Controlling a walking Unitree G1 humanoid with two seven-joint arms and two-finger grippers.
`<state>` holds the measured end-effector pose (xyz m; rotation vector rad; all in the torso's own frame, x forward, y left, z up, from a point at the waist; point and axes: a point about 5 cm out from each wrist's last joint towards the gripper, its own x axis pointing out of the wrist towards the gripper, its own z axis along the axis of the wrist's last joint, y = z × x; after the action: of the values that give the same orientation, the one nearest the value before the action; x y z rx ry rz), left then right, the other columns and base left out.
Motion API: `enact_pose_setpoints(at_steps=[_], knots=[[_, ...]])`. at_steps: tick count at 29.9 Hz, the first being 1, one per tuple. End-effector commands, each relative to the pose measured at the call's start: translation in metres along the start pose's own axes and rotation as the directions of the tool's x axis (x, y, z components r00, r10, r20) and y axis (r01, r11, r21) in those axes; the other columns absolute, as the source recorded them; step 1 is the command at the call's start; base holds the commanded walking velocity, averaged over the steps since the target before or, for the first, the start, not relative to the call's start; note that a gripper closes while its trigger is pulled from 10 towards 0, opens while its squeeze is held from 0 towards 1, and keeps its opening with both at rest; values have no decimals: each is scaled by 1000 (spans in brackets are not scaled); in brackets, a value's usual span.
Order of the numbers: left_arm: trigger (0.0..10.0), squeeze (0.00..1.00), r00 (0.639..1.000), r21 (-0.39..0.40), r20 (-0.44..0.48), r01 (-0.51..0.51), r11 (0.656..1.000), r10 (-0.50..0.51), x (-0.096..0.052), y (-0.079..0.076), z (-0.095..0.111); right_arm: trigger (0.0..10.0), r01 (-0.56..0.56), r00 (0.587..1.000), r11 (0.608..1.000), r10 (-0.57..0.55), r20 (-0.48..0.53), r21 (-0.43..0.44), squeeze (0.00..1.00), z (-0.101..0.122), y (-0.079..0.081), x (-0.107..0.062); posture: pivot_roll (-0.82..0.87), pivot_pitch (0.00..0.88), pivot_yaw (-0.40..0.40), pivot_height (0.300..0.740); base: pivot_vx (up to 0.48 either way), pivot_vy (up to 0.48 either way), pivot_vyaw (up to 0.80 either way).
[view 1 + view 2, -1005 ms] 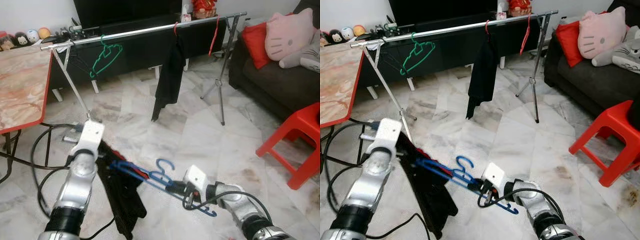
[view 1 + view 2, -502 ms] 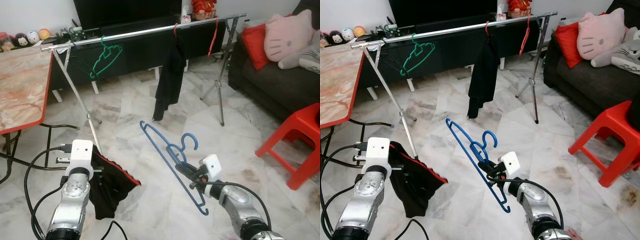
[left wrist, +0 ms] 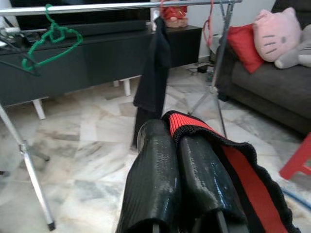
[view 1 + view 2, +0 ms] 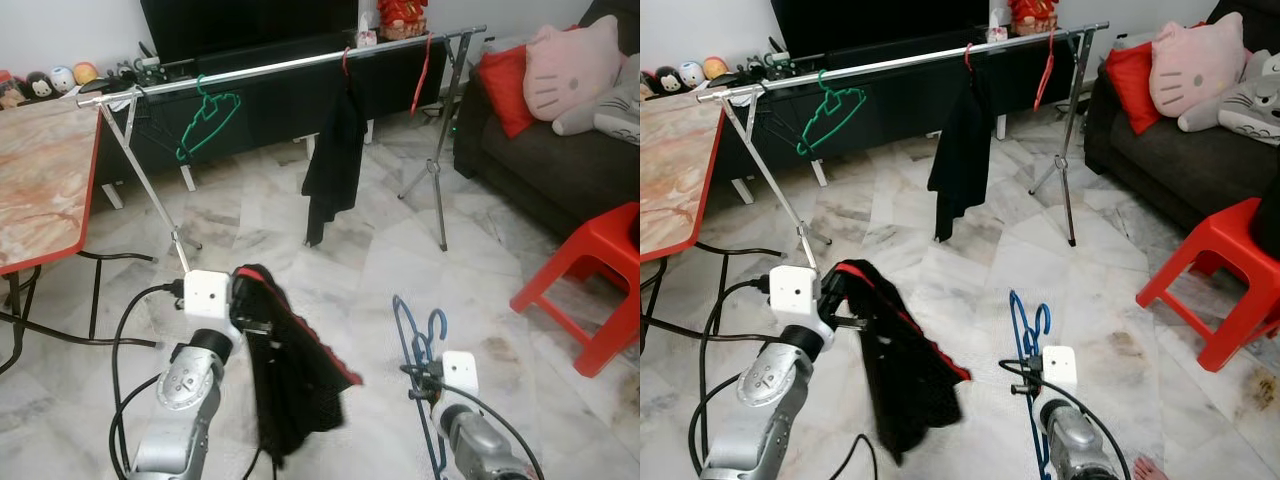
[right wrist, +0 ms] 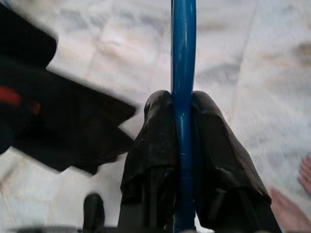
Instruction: Hang hanger
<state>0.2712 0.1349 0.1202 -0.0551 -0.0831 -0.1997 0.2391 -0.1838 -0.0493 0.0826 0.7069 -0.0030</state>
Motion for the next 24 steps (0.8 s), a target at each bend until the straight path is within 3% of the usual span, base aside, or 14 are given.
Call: enact_pose_setpoints(at_steps=[1, 4, 7, 11, 20, 24], knots=[[10000, 0, 1000, -1, 11, -24, 1000, 24, -2, 3, 3, 10000, 32, 999, 999, -32, -28, -1, 0, -7, 0, -1, -123, 0, 58, 740, 0, 0, 0], [10000, 0, 1000, -10, 14, -28, 1000, 28, -3, 2, 2, 10000, 68, 995, 998, -67, -67, 4, 0, -18, -5, -5, -122, 0, 57, 740, 0, 0, 0], [10000, 0, 999, -12, 15, -35, 999, 35, -5, 2, 3, 10000, 61, 988, 997, -68, -142, -55, 0, -37, -8, -11, -131, 0, 57, 740, 0, 0, 0], [10000, 0, 999, -31, 10, -45, 999, 45, -5, 1, 2, 10000, 108, 977, 994, -112, -179, -32, 0, -48, -19, -17, -140, 0, 57, 740, 0, 0, 0], [10000, 0, 999, -30, 7, -36, 999, 37, -4, -3, 2, 10000, 118, 978, 993, -117, -173, -3, 0, -47, -15, -16, -143, 0, 59, 740, 0, 0, 0], [10000, 0, 1000, -20, -3, -18, 1000, 18, -4, -4, 2, 10000, 84, 984, 996, -79, -159, 22, 0, -41, 0, -11, -140, 0, 71, 740, 0, 0, 0]])
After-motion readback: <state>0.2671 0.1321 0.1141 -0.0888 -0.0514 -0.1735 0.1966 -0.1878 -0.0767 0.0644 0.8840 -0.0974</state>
